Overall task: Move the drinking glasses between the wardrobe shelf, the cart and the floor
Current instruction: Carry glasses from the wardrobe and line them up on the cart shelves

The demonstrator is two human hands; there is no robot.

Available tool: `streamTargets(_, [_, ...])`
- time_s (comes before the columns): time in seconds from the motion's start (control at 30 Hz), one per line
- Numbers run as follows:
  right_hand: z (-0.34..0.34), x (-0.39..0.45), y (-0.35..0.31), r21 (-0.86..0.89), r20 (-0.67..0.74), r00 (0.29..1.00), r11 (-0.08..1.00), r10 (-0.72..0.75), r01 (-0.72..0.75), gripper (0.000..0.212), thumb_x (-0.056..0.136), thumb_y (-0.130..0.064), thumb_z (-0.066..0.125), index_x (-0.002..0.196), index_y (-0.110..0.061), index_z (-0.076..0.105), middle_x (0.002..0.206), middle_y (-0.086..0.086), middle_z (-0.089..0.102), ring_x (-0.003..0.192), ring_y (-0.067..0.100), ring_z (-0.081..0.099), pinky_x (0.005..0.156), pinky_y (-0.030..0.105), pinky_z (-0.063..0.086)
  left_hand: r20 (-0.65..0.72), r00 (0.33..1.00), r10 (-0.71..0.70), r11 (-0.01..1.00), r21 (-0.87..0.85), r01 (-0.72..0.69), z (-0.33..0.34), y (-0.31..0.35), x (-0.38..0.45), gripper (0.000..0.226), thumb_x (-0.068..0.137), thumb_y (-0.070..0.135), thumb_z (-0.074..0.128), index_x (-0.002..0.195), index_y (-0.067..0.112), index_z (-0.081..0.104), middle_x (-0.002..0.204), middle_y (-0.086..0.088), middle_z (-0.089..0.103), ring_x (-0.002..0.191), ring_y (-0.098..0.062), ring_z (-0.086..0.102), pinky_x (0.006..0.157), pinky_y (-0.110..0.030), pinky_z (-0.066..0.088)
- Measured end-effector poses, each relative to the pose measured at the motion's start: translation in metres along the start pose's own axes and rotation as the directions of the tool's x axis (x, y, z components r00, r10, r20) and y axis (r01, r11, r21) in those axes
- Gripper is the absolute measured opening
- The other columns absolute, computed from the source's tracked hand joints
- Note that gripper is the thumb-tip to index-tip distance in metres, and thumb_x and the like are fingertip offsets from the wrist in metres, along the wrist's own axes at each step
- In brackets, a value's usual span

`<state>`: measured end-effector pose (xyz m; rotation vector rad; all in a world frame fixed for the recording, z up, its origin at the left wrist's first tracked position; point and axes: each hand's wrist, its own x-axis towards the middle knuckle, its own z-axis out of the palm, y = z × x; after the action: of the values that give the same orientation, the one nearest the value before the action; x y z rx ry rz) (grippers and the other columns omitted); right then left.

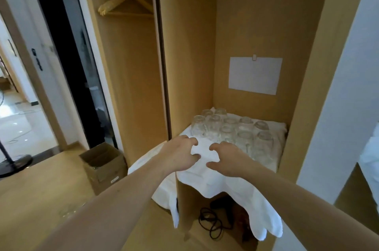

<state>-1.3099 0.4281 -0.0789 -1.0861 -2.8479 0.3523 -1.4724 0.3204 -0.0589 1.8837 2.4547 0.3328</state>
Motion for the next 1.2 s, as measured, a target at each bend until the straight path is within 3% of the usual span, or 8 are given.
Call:
streamTargets(0.37, [-0.011, 0.083, 0.027, 0.016, -0.018, 0.998, 0.998, 0.059, -0.059, 0.066, 0.092, -0.055, 0.063, 0.148, -0.024, 0.044, 0.147, 0.004, 0.047, 0.132, 0.024, 0.047, 0.103, 0.037, 0.045, 0.062, 0.997, 0.042, 0.999, -0.008, -0.042, 0.002, -0.028, 0.094, 0.05, 0.097, 0.05, 0.058, 0.142, 0.029, 0.051, 0.144, -0.001, 0.053, 0.122, -0.024, 0.056, 0.082, -0.03, 0.041])
streamTargets(0.5, [-0.016, 0.124, 0.04, 0.029, -0.046, 0.997, 0.998, 0.061, -0.06, 0.061, 0.092, -0.053, 0.064, 0.144, -0.024, 0.048, 0.141, 0.002, 0.054, 0.127, 0.023, 0.052, 0.097, 0.035, 0.046, 0.07, 0.996, 0.06, 0.998, 0.001, -0.06, 0.002, -0.041, 0.137, 0.052, 0.096, 0.048, 0.06, 0.143, 0.028, 0.051, 0.146, -0.001, 0.053, 0.125, -0.025, 0.055, 0.087, -0.031, 0.043])
streamTargets(0.63, [-0.031, 0.166, 0.05, 0.019, -0.057, 0.998, 1.0, 0.024, -0.023, 0.054, 0.092, -0.05, 0.064, 0.139, -0.025, 0.055, 0.139, -0.002, 0.057, 0.127, 0.021, 0.053, 0.093, 0.031, 0.044, 0.105, 0.99, 0.094, 0.992, 0.075, -0.102, -0.005, -0.049, 0.186, 0.043, 0.094, 0.049, 0.059, 0.131, 0.026, 0.058, 0.124, -0.004, 0.064, 0.106, -0.028, 0.06, 0.075, -0.034, 0.047])
streamTargets(0.83, [-0.058, 0.232, 0.079, 0.053, -0.059, 0.998, 0.998, 0.036, -0.033, 0.054, 0.091, -0.048, 0.066, 0.139, -0.026, 0.056, 0.139, -0.002, 0.056, 0.125, 0.021, 0.053, 0.102, 0.037, 0.049, 0.164, 0.978, 0.132, 0.987, 0.072, -0.145, -0.024, -0.057, 0.263, 0.041, 0.09, 0.049, 0.061, 0.125, 0.027, 0.062, 0.115, 0.001, 0.065, 0.098, -0.021, 0.062, 0.069, -0.03, 0.05])
streamTargets(0.93, [-0.062, 0.26, 0.095, 0.129, -0.09, 0.99, 0.987, 0.105, -0.093, 0.056, 0.086, -0.049, 0.072, 0.132, -0.021, 0.058, 0.13, -0.002, 0.062, 0.114, 0.019, 0.06, 0.093, 0.036, 0.054, 0.121, 0.981, 0.153, 0.986, 0.042, -0.16, -0.028, -0.059, 0.297, 0.05, 0.091, 0.045, 0.063, 0.136, 0.026, 0.054, 0.122, 0.001, 0.06, 0.11, -0.024, 0.061, 0.082, -0.035, 0.054])
streamTargets(1.0, [-0.059, 0.279, 0.108, 0.158, -0.129, 0.983, 0.981, 0.133, -0.112, 0.046, 0.083, -0.048, 0.073, 0.12, -0.023, 0.06, 0.118, -0.002, 0.064, 0.101, 0.017, 0.061, 0.081, 0.032, 0.056, 0.047, 0.986, 0.163, 0.986, 0.036, -0.165, -0.023, -0.061, 0.319, 0.053, 0.093, 0.048, 0.061, 0.138, 0.023, 0.051, 0.116, -0.002, 0.055, 0.108, -0.026, 0.059, 0.081, -0.037, 0.051])
streamTargets(1.07, [-0.053, 0.293, 0.117, 0.137, -0.161, 0.975, 0.982, 0.151, -0.13, 0.044, 0.08, -0.053, 0.071, 0.115, -0.029, 0.059, 0.111, -0.003, 0.059, 0.106, 0.02, 0.057, 0.085, 0.035, 0.054, -0.01, 0.983, 0.182, 0.983, 0.024, -0.182, -0.014, -0.062, 0.338, 0.05, 0.092, 0.047, 0.062, 0.132, 0.02, 0.052, 0.119, -0.005, 0.052, 0.111, -0.03, 0.056, 0.082, -0.038, 0.048])
streamTargets(1.2, [-0.04, 0.322, 0.132, 0.102, -0.143, 0.964, 0.972, 0.224, -0.21, 0.089, 0.075, -0.062, 0.07, 0.152, -0.041, 0.03, 0.152, 0.007, 0.032, 0.14, 0.036, 0.03, 0.11, 0.047, 0.038, -0.009, 0.983, 0.185, 0.982, 0.027, -0.185, 0.017, -0.073, 0.377, 0.06, 0.092, 0.053, 0.061, 0.14, 0.023, 0.042, 0.145, -0.01, 0.036, 0.132, -0.036, 0.038, 0.104, -0.05, 0.044])
